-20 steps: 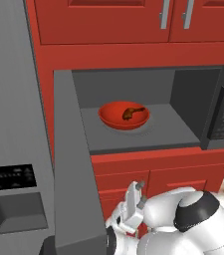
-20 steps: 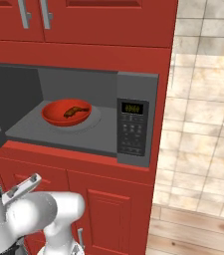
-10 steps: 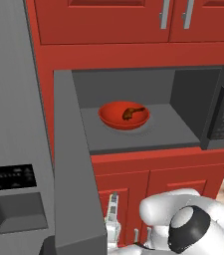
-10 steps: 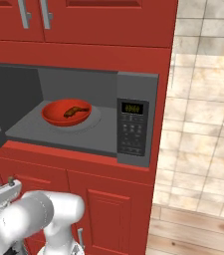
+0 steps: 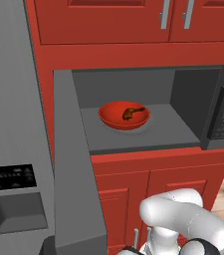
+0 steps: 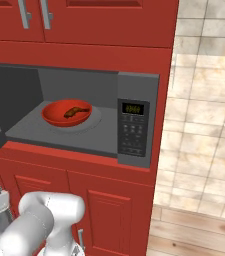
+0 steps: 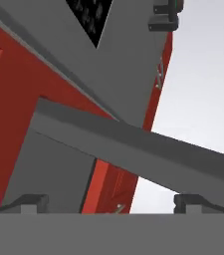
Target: Remove the orange from the bowl and place it on the small plate. Then place the bowl with only the chicken drumstick in the microwave, close the door, and press the start button to microwave the chicken drumstick.
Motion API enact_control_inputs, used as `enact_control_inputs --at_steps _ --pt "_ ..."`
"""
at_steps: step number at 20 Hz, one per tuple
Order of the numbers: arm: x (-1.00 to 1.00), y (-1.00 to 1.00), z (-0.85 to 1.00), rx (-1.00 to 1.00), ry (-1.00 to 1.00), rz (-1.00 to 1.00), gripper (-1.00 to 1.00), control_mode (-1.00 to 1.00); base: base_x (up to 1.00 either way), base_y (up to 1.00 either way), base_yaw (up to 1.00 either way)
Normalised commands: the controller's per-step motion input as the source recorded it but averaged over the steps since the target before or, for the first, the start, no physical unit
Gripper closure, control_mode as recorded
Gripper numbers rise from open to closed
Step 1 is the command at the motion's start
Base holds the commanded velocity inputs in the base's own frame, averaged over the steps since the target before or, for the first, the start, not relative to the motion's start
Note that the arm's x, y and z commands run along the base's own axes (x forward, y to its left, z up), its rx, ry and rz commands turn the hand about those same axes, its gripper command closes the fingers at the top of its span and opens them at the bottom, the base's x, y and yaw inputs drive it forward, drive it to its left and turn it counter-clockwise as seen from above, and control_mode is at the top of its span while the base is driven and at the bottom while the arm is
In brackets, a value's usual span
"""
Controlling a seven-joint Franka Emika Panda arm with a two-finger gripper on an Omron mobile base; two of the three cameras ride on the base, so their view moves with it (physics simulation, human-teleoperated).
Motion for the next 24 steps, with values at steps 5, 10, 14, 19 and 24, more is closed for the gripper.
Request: enact_control_inputs --at_steps 5,10,14,19,24 --pt "0.00 0.58 -0.43 -0.22 0.16 0.04 -1.00 -1.00 0.00 0.00 0.00" --pt "0.00 0.76 -0.09 -0.22 0.25 0.00 -1.00 -1.00 0.00 0.00 0.00" --pt "0.00 0.78 0.00 -0.17 0.23 0.01 -1.00 -1.00 0.00 0.00 0.00" --pt "0.00 0.47 0.09 -0.03 0.07 0.00 -1.00 -1.00 0.00 0.00 0.00" --pt "-0.18 -0.01 0.38 0.13 -0.03 0.01 -1.00 -1.00 0.00 0.00 0.00"
